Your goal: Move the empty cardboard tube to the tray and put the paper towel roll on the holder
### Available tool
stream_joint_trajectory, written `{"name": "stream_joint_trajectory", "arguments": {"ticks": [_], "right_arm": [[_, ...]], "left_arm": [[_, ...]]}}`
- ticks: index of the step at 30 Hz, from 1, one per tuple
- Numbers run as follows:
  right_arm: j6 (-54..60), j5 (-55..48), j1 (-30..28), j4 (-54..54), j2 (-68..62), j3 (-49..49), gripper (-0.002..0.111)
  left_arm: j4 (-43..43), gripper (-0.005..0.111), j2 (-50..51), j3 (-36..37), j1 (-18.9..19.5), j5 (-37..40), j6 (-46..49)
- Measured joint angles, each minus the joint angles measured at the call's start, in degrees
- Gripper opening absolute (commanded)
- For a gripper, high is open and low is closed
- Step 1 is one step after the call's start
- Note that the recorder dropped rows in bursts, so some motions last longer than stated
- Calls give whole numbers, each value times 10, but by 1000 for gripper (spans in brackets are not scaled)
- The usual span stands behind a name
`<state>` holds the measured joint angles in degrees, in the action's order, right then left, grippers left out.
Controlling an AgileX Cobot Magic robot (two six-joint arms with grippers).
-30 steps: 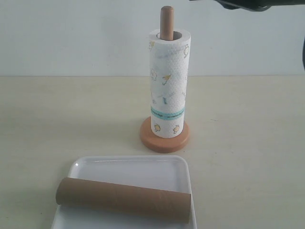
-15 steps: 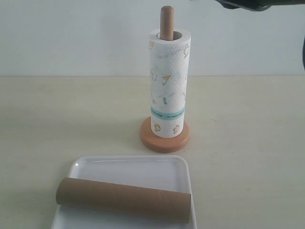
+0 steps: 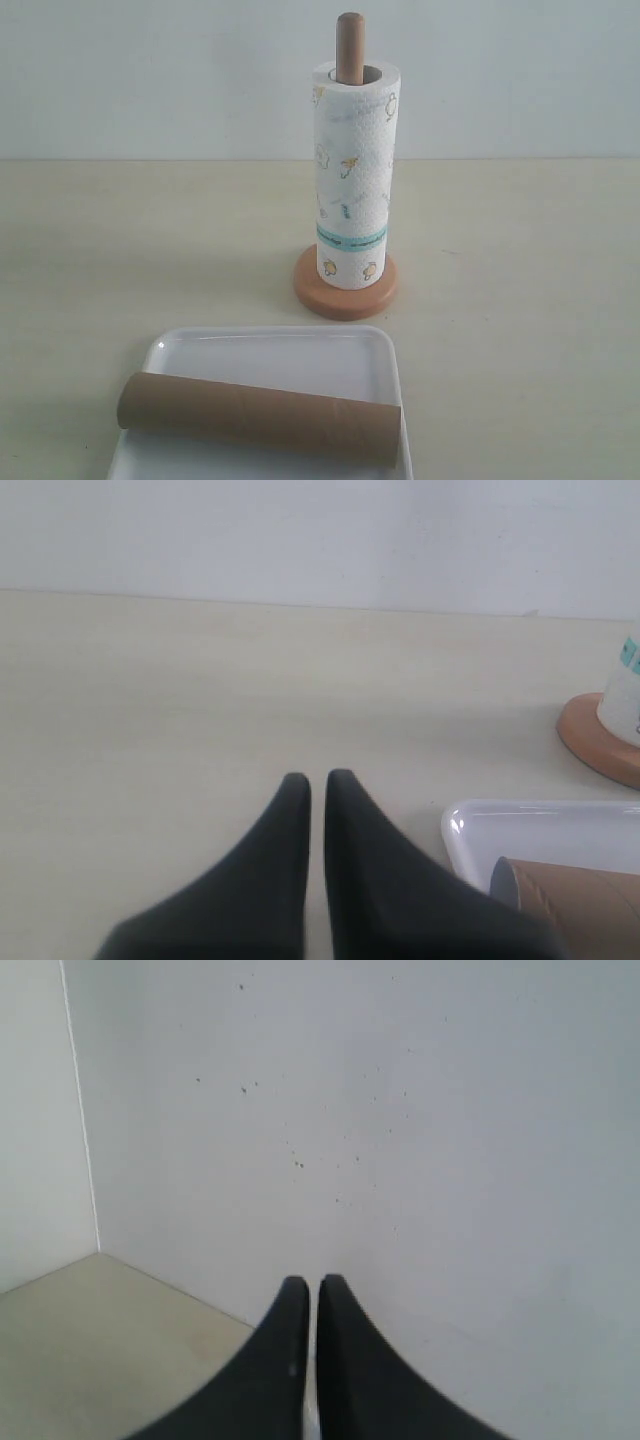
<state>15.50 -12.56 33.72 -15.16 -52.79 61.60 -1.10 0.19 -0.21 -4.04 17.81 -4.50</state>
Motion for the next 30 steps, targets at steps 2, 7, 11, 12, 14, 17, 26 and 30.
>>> {"name": "stream_joint_trajectory", "arguments": {"ticks": [2, 7, 11, 12, 14, 17, 26, 30], "right_arm": [[0, 0, 0, 0, 16, 0, 3], [0, -1, -20, 0, 67, 0, 3], [0, -1, -71, 0, 105, 0, 3], [-1, 0, -85, 0, 115, 0, 3], [-11, 0, -111, 0, 134, 0, 3], [-48, -22, -151, -7, 167, 0, 3], [-69, -249, -281, -9, 240, -26, 3], [-77, -261, -311, -17, 274, -77, 3]], "left_arm": [[0, 5, 0, 0, 0, 0, 0], [0, 5, 0, 0, 0, 0, 0], [0, 5, 0, 0, 0, 0, 0], [0, 5, 0, 0, 0, 0, 0], [0, 5, 0, 0, 0, 0, 0], [0, 5, 0, 0, 0, 0, 0], [0, 5, 0, 0, 0, 0, 0], [0, 5, 0, 0, 0, 0, 0]]}}
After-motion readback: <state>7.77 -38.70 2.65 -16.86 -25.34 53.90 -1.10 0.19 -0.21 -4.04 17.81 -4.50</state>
